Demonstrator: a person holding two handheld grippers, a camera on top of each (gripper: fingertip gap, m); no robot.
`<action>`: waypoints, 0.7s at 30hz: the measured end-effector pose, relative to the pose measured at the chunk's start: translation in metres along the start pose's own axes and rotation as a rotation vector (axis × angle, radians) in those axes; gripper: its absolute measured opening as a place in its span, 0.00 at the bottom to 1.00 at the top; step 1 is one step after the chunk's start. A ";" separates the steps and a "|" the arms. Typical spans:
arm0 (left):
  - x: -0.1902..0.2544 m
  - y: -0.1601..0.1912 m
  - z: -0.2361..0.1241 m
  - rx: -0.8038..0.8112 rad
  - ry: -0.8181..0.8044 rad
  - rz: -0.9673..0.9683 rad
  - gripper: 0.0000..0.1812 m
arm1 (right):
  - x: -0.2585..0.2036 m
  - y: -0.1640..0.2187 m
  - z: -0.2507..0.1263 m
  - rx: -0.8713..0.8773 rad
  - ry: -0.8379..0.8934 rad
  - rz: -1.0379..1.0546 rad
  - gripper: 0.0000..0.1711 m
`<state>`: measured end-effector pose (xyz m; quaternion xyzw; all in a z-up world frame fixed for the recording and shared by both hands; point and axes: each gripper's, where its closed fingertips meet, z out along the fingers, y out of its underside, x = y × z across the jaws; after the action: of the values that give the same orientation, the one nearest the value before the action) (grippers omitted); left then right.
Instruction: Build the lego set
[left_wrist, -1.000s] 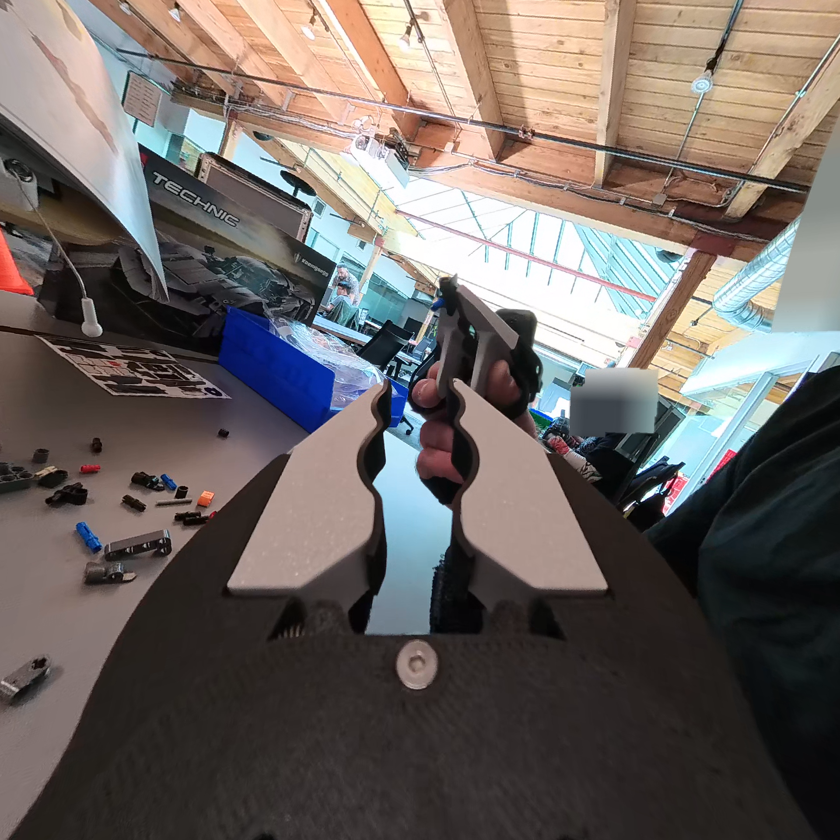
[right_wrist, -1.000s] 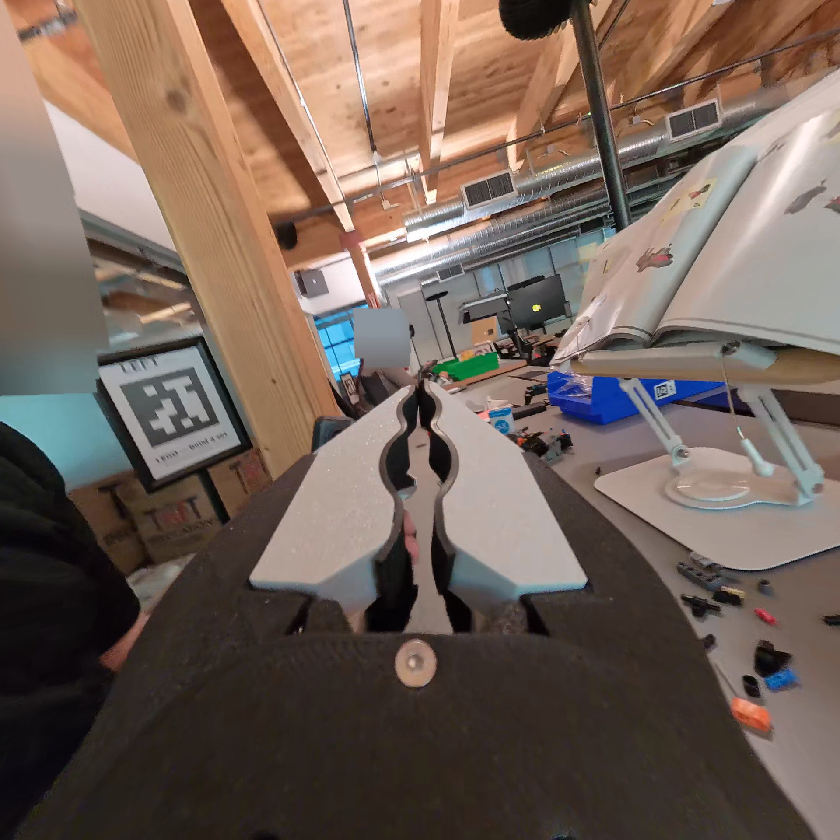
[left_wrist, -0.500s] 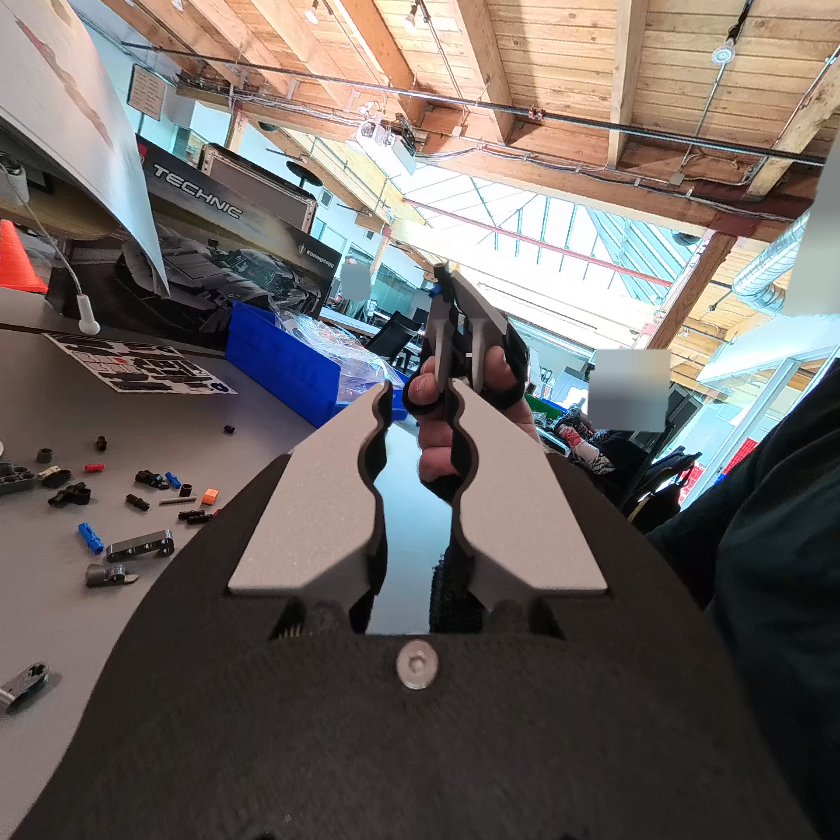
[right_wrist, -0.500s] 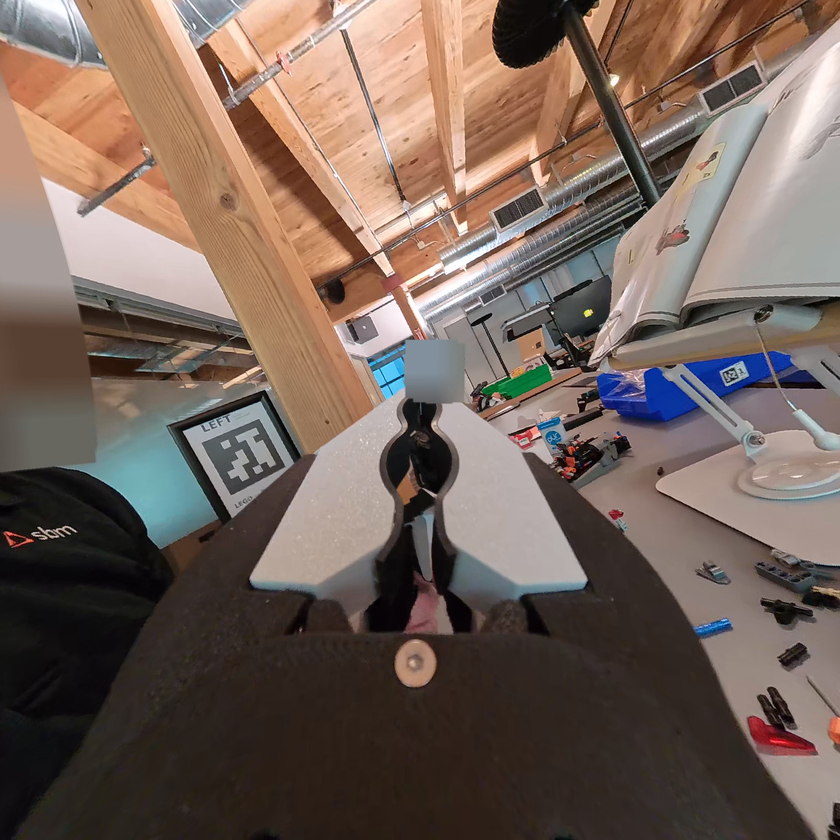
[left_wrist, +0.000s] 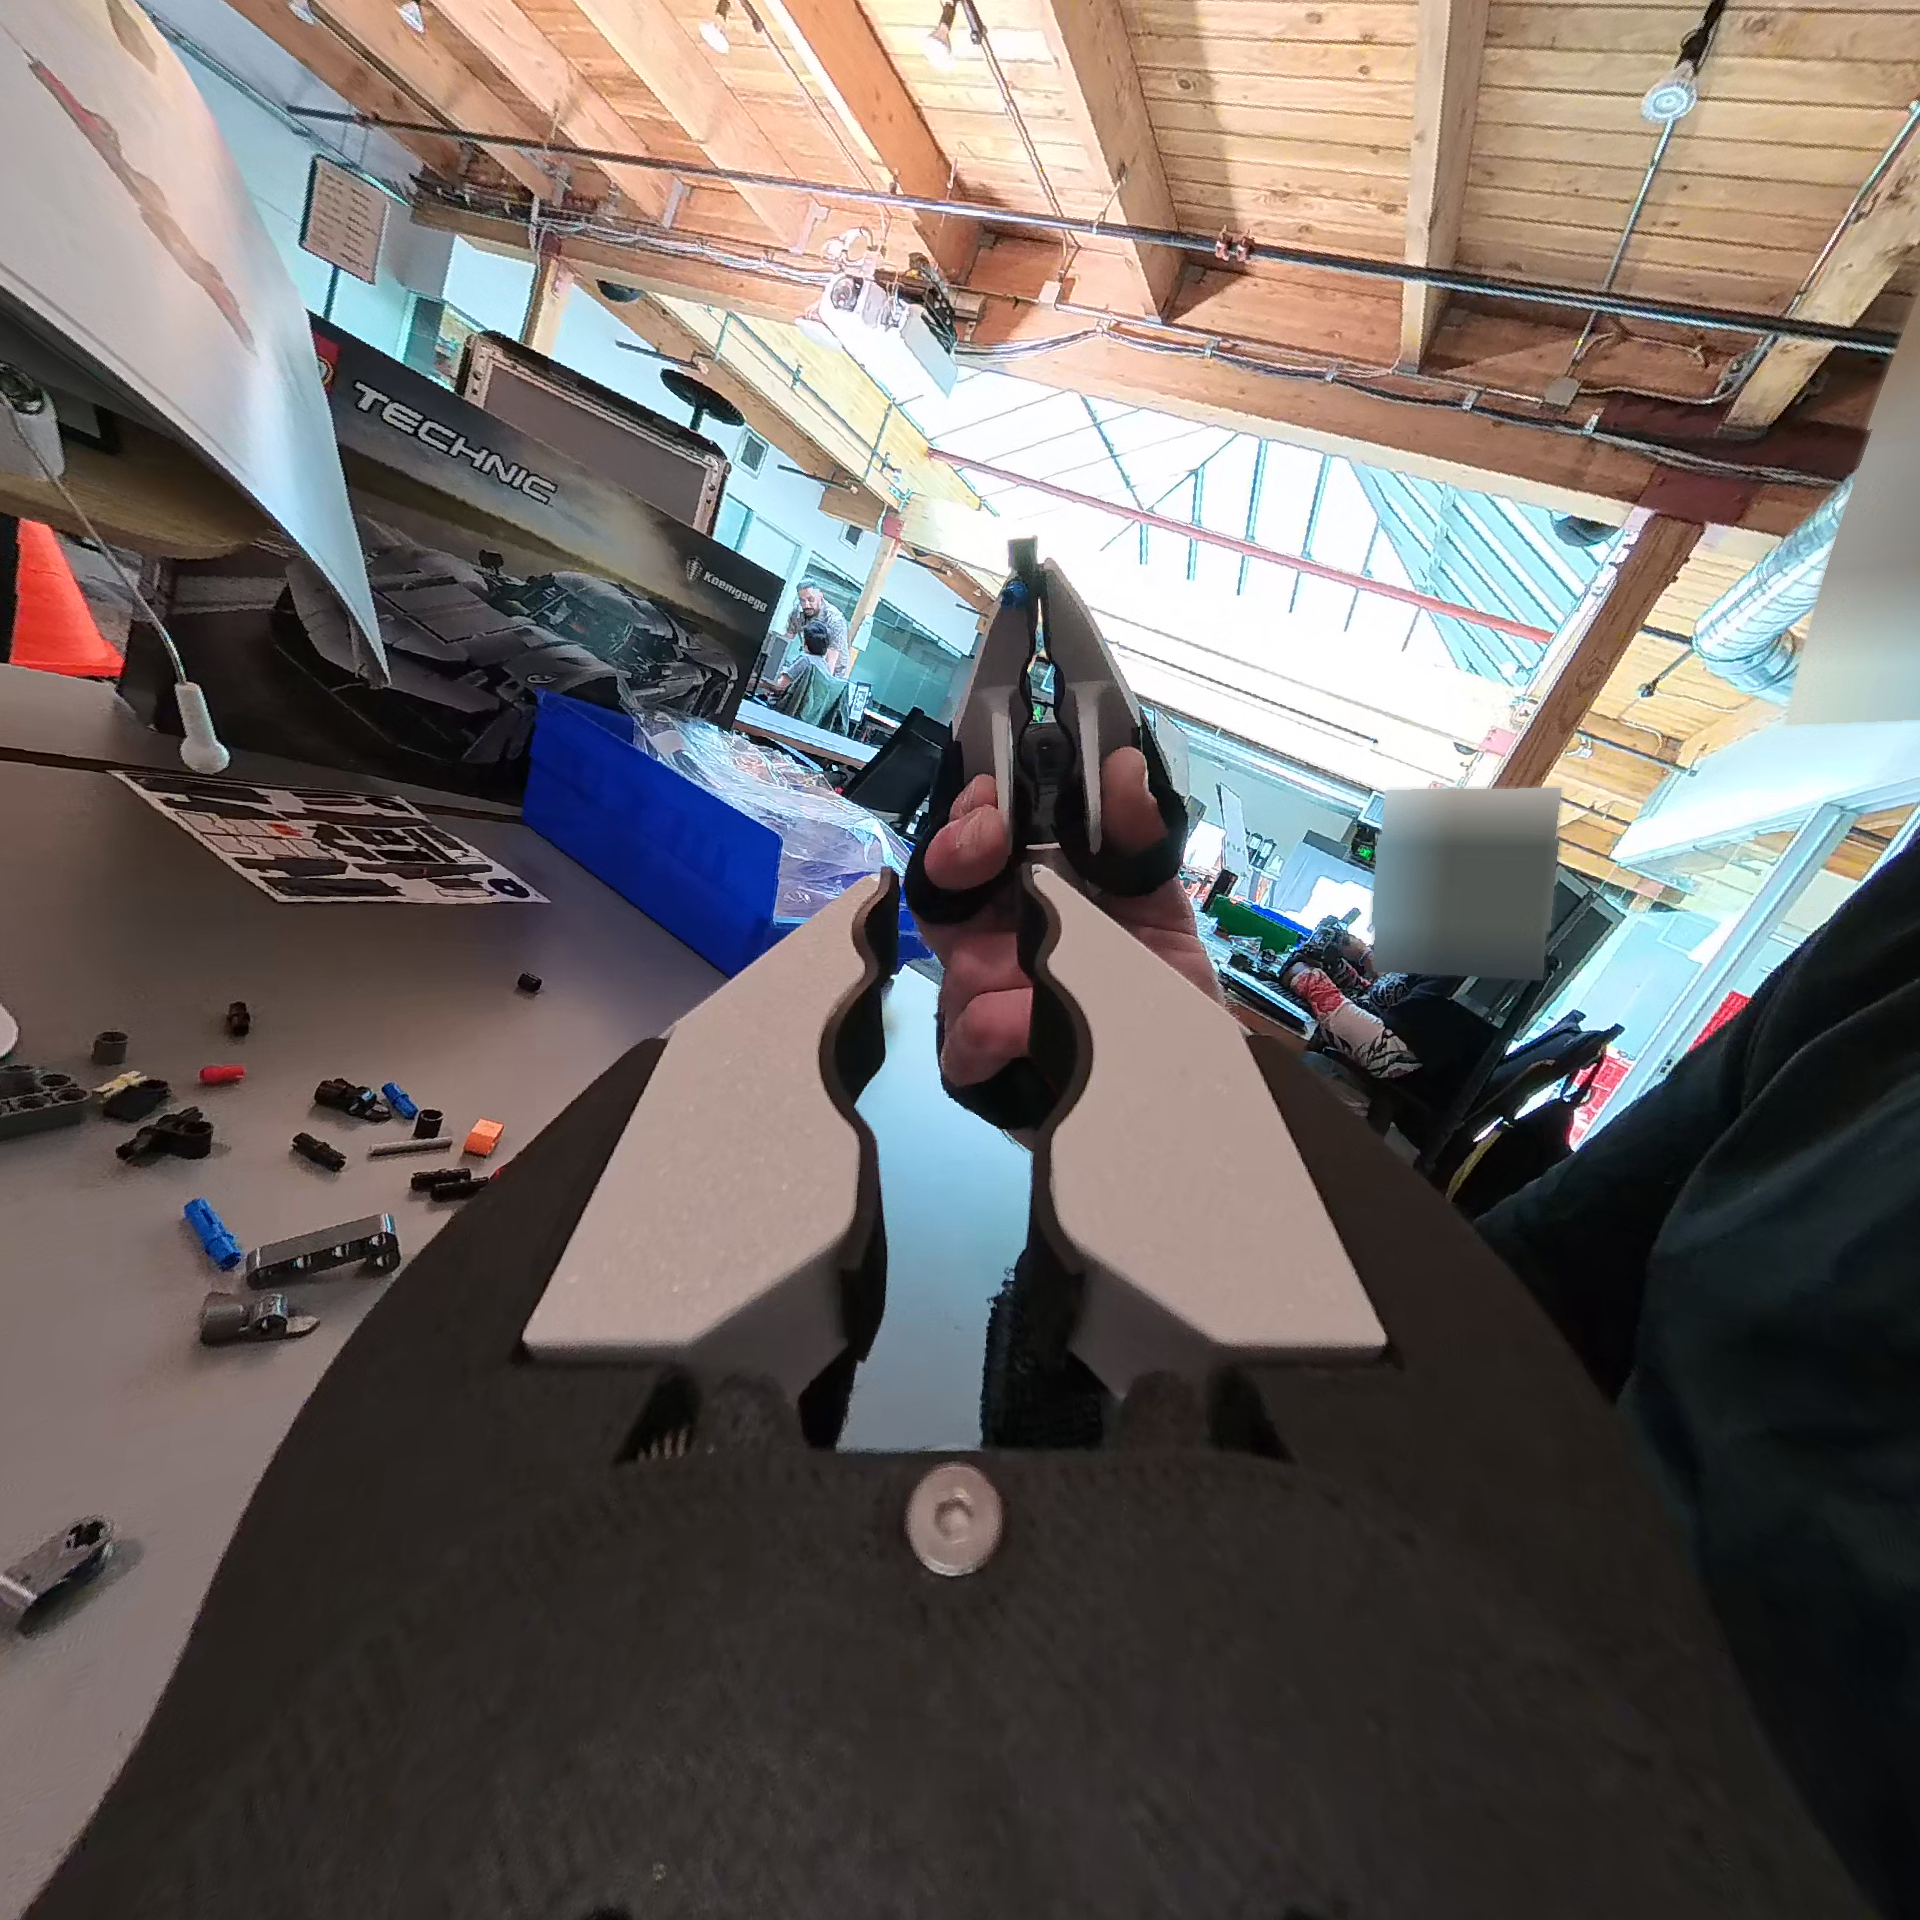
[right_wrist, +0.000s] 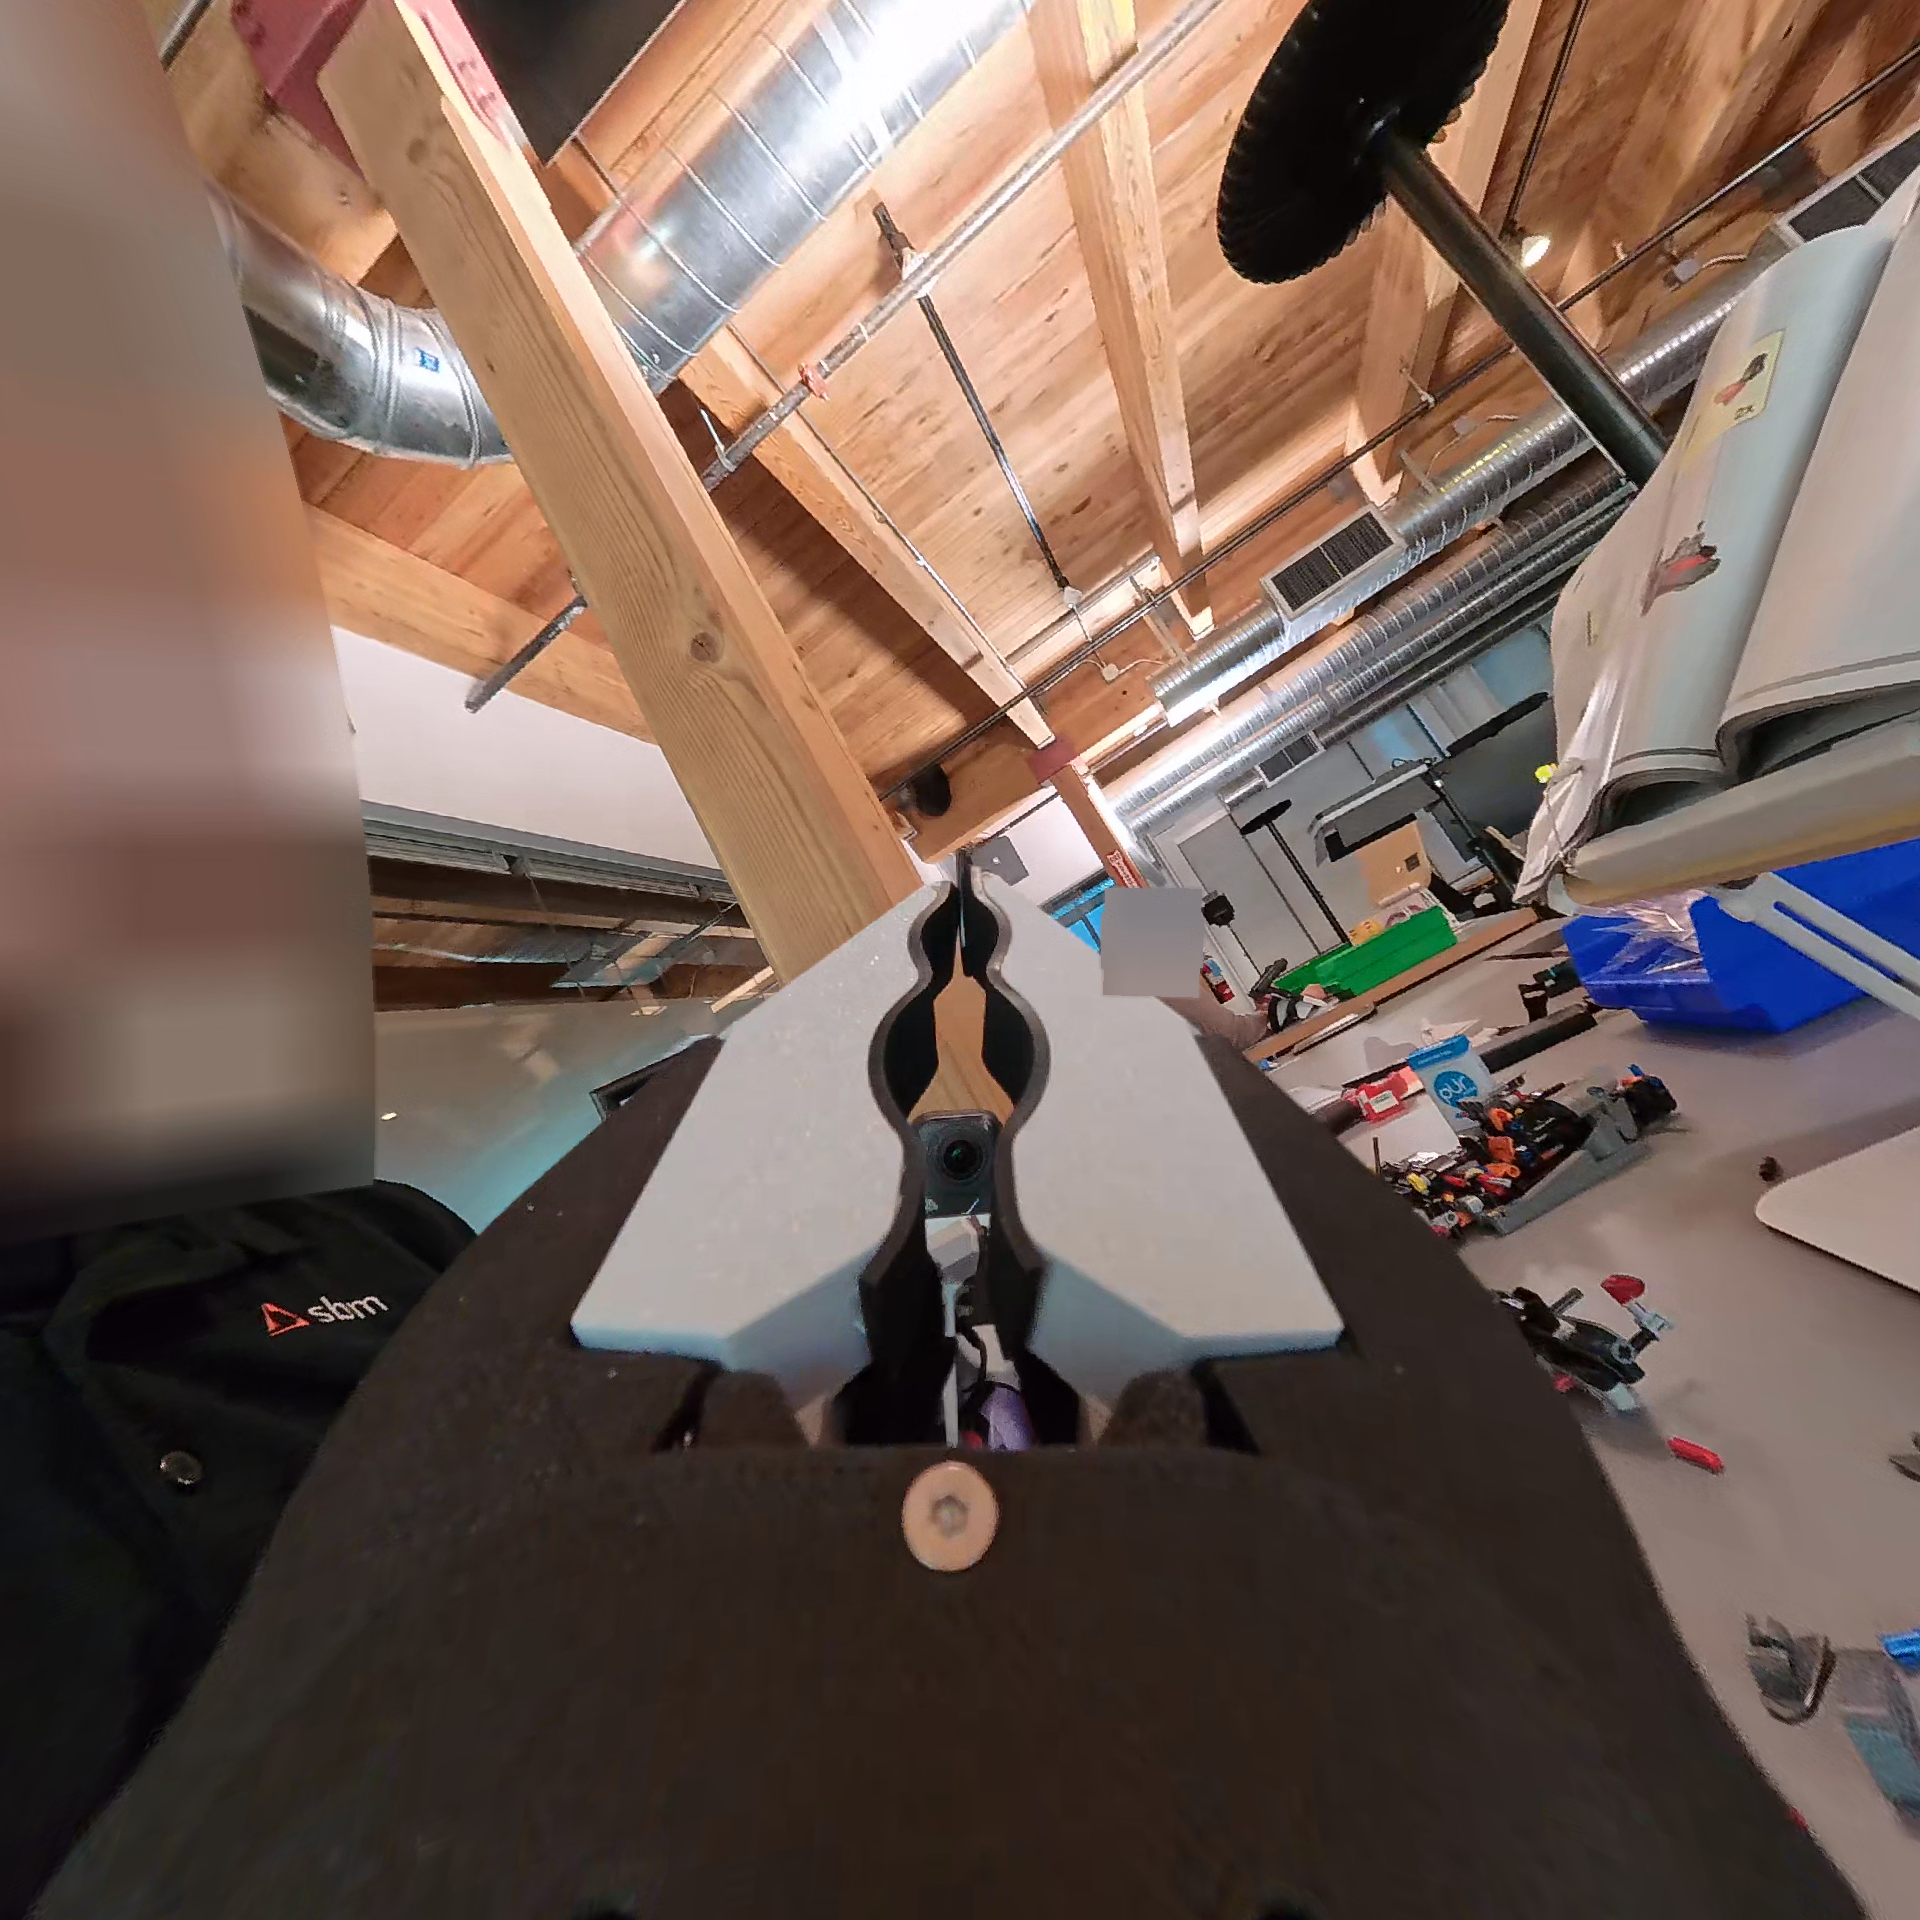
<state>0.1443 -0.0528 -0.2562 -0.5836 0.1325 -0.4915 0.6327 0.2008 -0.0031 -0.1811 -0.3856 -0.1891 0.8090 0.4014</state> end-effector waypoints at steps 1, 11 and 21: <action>0.000 0.000 0.000 0.000 0.000 0.001 0.11 | 0.000 0.000 0.000 0.000 -0.001 0.001 0.00; 0.002 0.000 0.002 -0.004 -0.007 0.018 0.11 | -0.002 0.003 0.000 -0.011 -0.005 0.000 0.00; 0.016 -0.009 0.012 0.016 0.022 0.041 0.11 | -0.008 0.023 0.007 -0.042 -0.038 0.038 0.00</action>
<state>0.1570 -0.0564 -0.2385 -0.5700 0.1476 -0.4859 0.6459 0.1870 -0.0233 -0.1869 -0.3820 -0.2064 0.8194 0.3742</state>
